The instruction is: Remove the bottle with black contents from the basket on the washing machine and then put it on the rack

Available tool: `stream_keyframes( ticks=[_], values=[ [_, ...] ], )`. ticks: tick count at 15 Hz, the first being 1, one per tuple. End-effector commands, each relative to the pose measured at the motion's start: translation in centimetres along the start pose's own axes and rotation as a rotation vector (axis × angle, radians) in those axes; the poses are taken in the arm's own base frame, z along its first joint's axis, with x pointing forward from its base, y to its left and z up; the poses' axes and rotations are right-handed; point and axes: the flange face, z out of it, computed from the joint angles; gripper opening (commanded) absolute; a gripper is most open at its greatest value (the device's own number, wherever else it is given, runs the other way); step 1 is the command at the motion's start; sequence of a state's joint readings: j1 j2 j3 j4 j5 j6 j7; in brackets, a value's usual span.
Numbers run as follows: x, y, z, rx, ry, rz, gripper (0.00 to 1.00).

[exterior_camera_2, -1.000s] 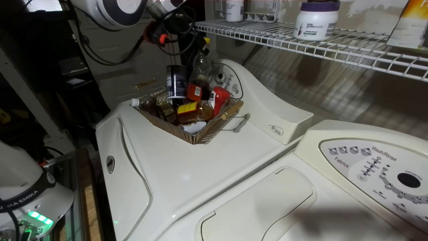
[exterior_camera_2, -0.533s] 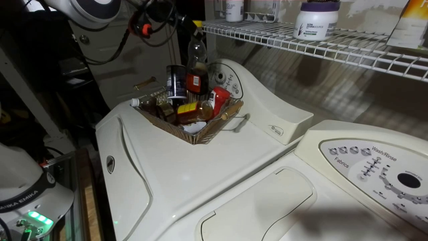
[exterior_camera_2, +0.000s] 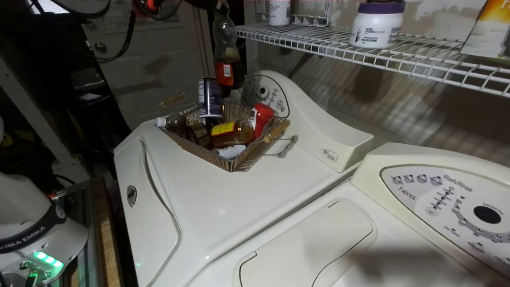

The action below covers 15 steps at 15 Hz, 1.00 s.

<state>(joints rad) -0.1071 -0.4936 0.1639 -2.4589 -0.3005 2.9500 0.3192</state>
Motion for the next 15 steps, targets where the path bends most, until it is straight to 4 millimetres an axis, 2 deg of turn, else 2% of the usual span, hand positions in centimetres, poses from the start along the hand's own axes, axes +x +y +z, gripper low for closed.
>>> stream_keyframes(
  ticks=[1,4,8,12,15],
  values=[
    [3.4,-1.0,-4.0,-0.036,0.071,-0.024,0.19],
    [6.5,-1.7,-5.8,-0.038,0.13,-0.049,0.19],
    [11.3,-1.3,-5.9,-0.039,0.178,-0.065,0.19],
    [15.9,-0.1,-4.3,-0.068,0.191,-0.057,0.19],
    [18.8,0.2,-1.9,-0.06,0.181,-0.045,0.19]
  ],
)
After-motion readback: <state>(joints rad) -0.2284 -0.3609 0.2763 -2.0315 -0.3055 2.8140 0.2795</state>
